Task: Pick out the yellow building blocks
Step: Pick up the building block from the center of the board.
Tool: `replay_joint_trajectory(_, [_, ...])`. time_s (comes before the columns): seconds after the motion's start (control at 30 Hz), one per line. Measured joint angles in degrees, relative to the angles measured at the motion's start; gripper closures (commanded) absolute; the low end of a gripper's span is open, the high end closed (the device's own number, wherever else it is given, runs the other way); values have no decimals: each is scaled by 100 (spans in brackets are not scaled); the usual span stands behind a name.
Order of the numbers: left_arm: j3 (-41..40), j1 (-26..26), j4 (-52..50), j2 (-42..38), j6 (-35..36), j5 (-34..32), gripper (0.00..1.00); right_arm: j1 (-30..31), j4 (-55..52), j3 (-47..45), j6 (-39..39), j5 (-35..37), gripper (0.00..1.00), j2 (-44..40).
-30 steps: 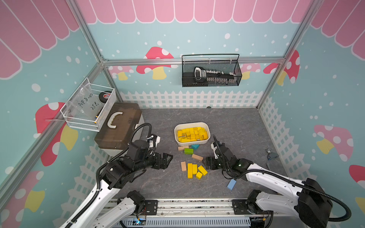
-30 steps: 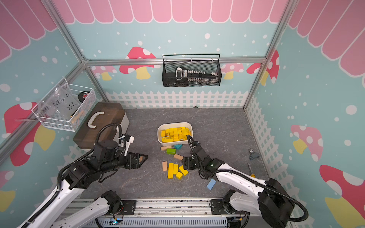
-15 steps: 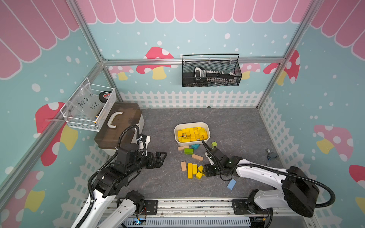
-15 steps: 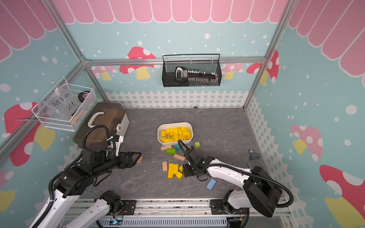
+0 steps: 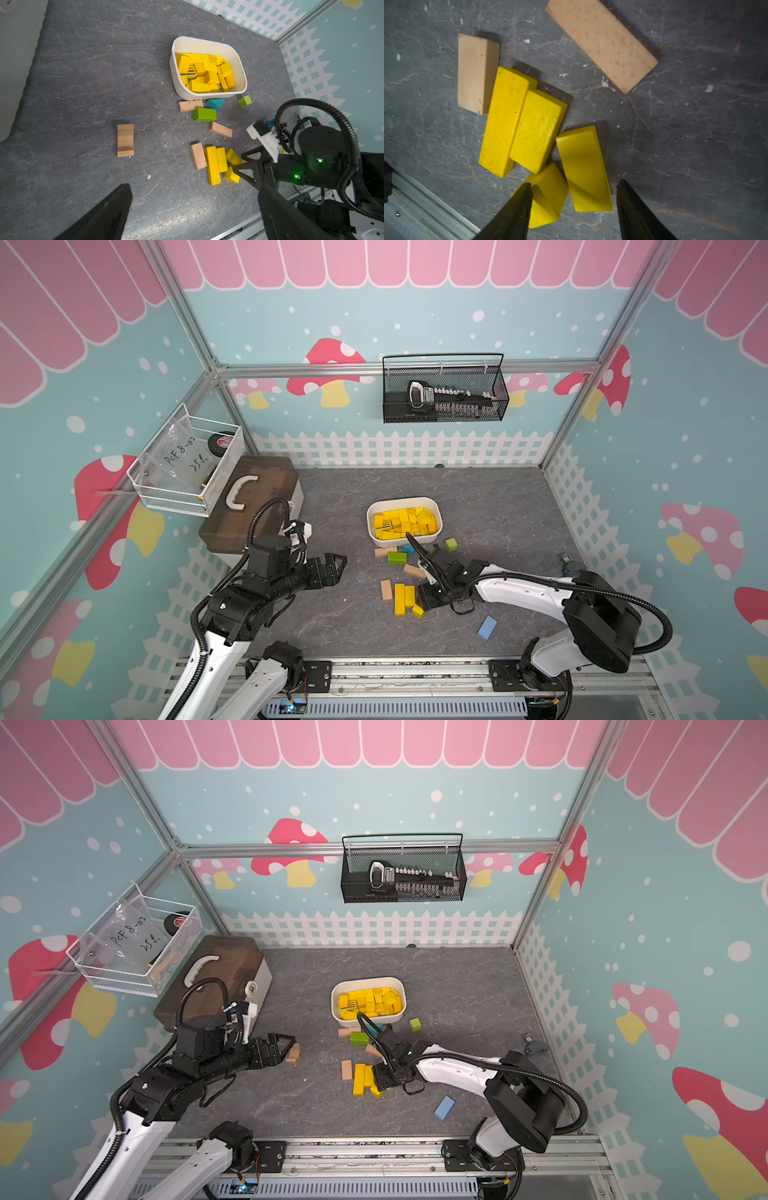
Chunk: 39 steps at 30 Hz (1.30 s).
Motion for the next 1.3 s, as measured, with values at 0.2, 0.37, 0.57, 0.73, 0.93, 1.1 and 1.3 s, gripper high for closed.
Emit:
replay_joint_trajectory(0.2, [-9, 42, 17, 131, 0, 105, 1, 39, -13, 131, -44, 0, 36, 140])
replay_joint_trajectory(0.37, [-11, 70, 46, 214, 0, 170, 1, 42, 35, 225, -68, -22, 37, 267])
replay_joint_trajectory(0.57, [-11, 111, 55, 219, -2, 197, 1, 42, -116, 234, -116, 31, 37, 396])
replay_joint_trajectory(0.73, [-31, 111, 55, 223, -9, 227, 1, 42, -179, 236, -136, 37, 36, 472])
replay_joint_trajectory(0.93, [-31, 111, 57, 223, -20, 236, 1, 42, -258, 343, -125, 131, 37, 560])
replay_joint_trajectory(1.1, [-31, 111, 57, 223, -20, 238, 1, 42, -358, 442, -52, 269, 49, 664])
replay_joint_trajectory(1.3, [-33, 116, 57, 221, -20, 249, 1, 42, -407, 509, 2, 382, 59, 743])
